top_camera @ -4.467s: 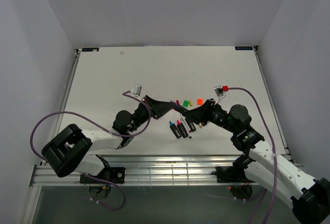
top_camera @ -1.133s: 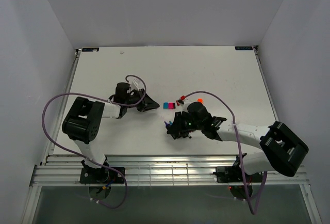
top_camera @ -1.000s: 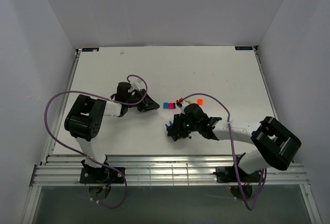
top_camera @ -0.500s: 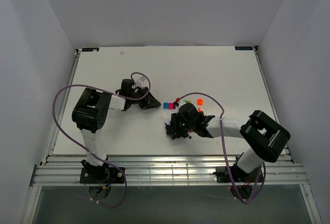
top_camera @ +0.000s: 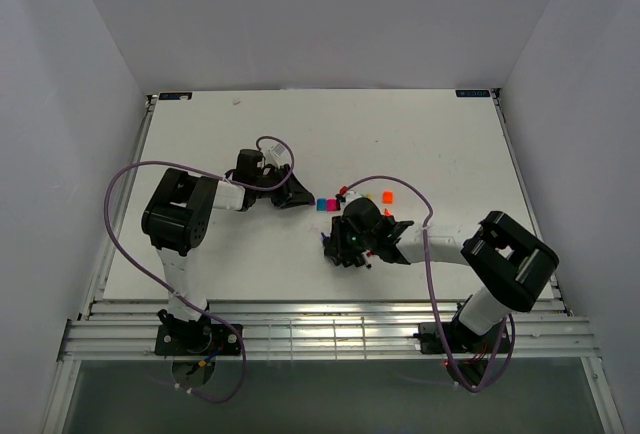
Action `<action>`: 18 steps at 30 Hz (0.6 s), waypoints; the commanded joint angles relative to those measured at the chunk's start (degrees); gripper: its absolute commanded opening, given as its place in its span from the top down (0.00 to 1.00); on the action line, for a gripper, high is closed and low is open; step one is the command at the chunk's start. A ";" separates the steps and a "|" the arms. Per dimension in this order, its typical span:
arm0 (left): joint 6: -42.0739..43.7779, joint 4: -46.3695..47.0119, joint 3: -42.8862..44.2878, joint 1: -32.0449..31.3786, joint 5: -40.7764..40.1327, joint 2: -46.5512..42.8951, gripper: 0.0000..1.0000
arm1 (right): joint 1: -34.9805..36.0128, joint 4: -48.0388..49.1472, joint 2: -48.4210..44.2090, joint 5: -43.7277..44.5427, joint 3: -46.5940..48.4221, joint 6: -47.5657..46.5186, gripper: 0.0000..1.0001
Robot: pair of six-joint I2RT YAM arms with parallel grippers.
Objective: Open the pen caps
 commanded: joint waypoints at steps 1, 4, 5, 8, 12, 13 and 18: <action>2.45 -2.90 -0.39 -0.13 -2.76 -0.22 0.57 | 0.37 -1.07 1.02 2.20 1.53 -1.36 0.85; 2.54 -2.90 -1.09 -0.12 -3.29 -0.83 0.56 | 0.37 -0.89 1.02 1.93 1.35 -1.45 0.81; 2.54 -2.90 -1.18 -0.12 -3.38 -1.01 0.55 | 0.37 -0.89 1.11 1.76 1.44 -1.80 0.78; 2.54 -3.08 -1.27 -0.13 -3.99 -2.33 0.55 | 0.37 -1.77 1.19 1.58 2.14 -2.15 0.74; 2.89 -4.13 -1.53 -0.04 -4.69 -4.43 0.54 | 0.46 -2.74 0.76 1.67 2.93 -2.85 0.71; 2.89 -4.57 -1.70 -0.04 -4.78 -4.87 0.54 | 0.46 -3.09 0.67 1.67 3.02 -2.86 0.69; 3.25 -5.45 -3.81 0.05 -5.83 -8.91 0.53 | 0.37 -4.58 -0.30 2.20 3.73 -3.21 0.62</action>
